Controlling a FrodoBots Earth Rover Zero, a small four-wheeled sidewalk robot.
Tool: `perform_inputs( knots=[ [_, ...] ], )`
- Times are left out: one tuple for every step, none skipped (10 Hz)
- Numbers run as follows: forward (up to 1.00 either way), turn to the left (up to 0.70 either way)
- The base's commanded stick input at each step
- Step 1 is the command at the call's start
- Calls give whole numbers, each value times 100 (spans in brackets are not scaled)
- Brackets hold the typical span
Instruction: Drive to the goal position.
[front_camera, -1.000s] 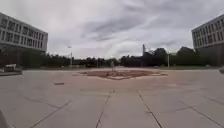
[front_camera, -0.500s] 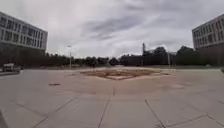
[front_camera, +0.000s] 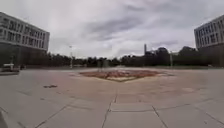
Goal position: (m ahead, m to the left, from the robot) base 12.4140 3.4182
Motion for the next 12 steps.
perform_inputs(
  knots=[
    [70,3],
    [70,2],
    [70,2],
    [70,2],
    [70,2],
    [70,2],
    [70,3],
    [70,2],
    [70,3],
    [70,2],
    [70,11],
    [70,35]
  ],
)
